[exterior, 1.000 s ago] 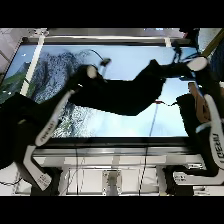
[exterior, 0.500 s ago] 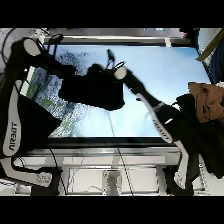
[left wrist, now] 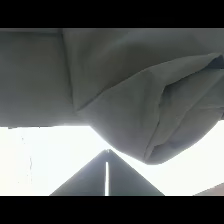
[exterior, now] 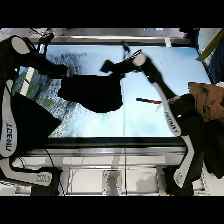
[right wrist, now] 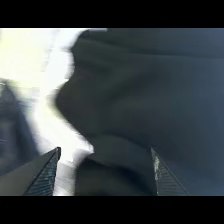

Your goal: Fold the clothes and pants, and hang the long-sleeved shirts on hangers.

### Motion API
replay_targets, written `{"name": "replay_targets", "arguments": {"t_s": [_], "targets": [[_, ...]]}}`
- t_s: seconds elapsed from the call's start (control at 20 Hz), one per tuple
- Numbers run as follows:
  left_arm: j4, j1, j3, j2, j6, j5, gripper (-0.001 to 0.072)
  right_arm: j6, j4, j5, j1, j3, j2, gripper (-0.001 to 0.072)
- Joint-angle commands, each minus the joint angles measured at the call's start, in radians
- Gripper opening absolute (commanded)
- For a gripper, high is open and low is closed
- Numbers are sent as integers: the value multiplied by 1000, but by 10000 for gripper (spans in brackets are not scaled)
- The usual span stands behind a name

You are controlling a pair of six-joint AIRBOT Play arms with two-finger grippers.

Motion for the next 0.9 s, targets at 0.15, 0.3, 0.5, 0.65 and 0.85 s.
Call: {"name": "replay_targets", "arguments": {"t_s": [0.15,0.3,0.5,0.65,0.85], "targets": [[-5,3,0,-2,-3,-3,9,-17,-138,241,-172,-180,35,713],[-11,3,0,-2,-4,-3,9,-34,-17,74,-169,-248,-17,707],[-11,3,0,-2,-4,-3,9,-179,282,-13,-156,-248,-132,707],[-11,3,0,-2,-4,-4,9,-179,306,-34,-123,-247,-171,709],[-11,3,0,-2,-3,-4,9,-239,329,-48,-65,-247,-174,700]]}}
